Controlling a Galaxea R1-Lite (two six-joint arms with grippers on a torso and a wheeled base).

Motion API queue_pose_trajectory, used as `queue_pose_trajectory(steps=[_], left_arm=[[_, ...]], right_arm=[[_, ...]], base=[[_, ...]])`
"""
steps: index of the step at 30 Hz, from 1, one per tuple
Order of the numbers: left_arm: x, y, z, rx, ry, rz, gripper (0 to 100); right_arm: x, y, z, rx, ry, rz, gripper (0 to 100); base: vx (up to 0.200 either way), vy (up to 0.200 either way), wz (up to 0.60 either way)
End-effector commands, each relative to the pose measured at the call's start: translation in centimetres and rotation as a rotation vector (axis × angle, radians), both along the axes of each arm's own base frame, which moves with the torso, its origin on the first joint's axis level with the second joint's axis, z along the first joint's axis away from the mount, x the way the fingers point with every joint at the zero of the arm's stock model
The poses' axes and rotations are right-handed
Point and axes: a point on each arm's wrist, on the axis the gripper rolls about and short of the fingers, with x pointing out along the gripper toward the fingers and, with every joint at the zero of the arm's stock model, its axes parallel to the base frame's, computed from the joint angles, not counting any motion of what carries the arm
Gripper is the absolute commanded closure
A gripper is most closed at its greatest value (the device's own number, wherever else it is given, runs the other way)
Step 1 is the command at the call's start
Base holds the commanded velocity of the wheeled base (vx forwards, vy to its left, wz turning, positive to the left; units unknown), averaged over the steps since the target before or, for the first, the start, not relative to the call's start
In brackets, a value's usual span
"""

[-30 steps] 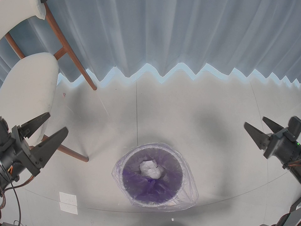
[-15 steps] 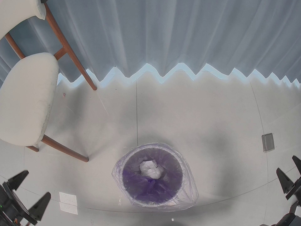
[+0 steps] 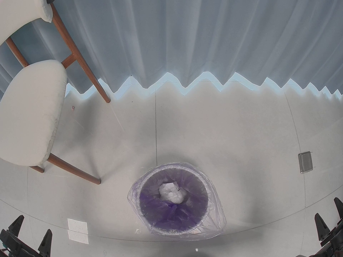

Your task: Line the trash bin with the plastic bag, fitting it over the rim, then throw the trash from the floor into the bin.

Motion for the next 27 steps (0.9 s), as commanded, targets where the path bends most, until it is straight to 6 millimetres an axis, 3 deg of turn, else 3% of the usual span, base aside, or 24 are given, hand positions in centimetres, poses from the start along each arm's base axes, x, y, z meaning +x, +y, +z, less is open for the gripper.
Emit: queue_pose_trajectory(steps=[1,3,27], left_arm=[[-0.37,-0.02,-0.74,0.005,-0.024,-0.041,0],[-0.66,0.11,-0.80,0.005,-0.064,-0.107,0],[-0.94,0.05,-0.90,-0.012,-0.101,-0.064,0]], right_arm=[[-0.27,-0.15,-1.01,-0.002,0.023,-0.099,0],[-0.27,-0.14,-1.02,-0.007,0.025,-0.094,0],[-0.29,-0.08,-1.03,-0.034,0.023,-0.064,0]], base=[[0.000,0.000,0.00],[0.000,0.000,0.00],[0.000,0.000,0.00]])
